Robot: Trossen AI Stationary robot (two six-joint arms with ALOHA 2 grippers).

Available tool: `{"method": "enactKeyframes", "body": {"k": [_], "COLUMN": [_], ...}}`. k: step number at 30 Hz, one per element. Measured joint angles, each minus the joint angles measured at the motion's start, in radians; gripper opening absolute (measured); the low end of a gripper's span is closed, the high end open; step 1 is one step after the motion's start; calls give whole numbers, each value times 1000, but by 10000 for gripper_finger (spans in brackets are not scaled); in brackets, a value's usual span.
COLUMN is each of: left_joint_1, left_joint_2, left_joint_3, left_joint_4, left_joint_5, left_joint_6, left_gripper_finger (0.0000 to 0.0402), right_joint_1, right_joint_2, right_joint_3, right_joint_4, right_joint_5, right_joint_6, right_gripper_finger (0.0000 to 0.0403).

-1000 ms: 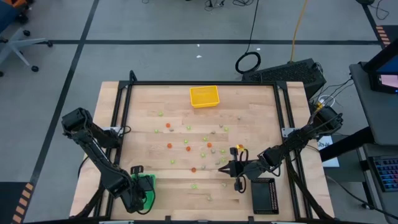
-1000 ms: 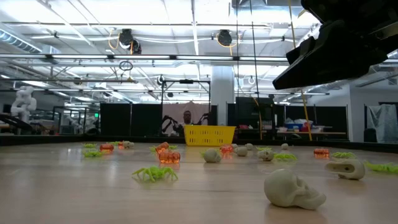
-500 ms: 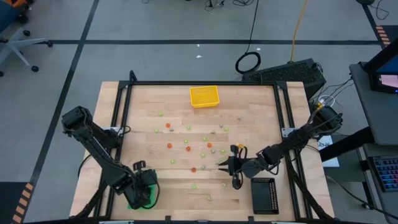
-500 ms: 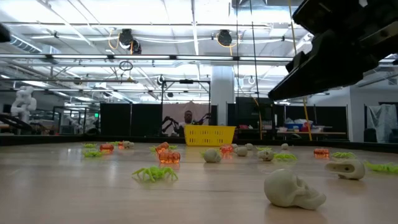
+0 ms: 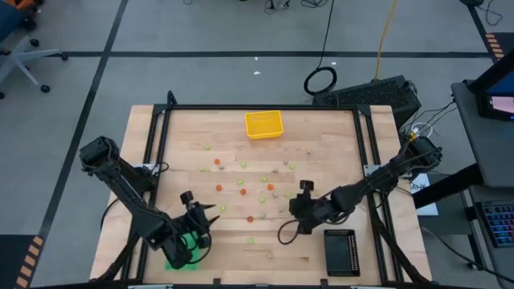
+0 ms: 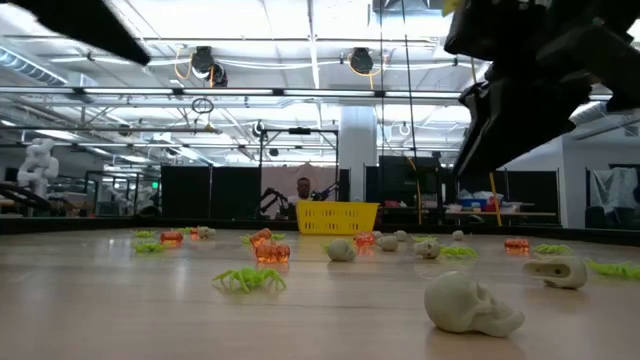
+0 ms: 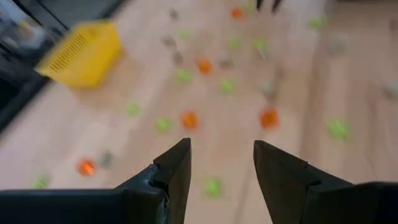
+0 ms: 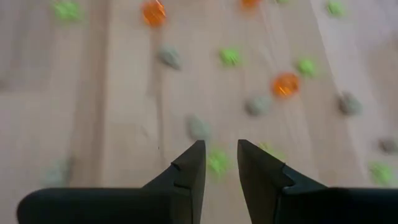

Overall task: Sort Halloween decoration
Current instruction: Put the green spider toy into the yellow bin

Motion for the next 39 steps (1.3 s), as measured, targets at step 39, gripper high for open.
{"method": "enactKeyframes", "body": {"k": [39], "left_joint_1": [277], "left_joint_2": [30], "left_joint_3": [-46], "left_joint_4": [568], "left_joint_5": [372], "left_joint_6": [655], "left_gripper_finger": [171], "right_joint_1": [160], "right_joint_2": [39], "right_joint_3": [81], "right_joint_4": [-132], "right_joint_5": [-287], "right_joint_6": [433], "right_gripper_finger": [82]}}
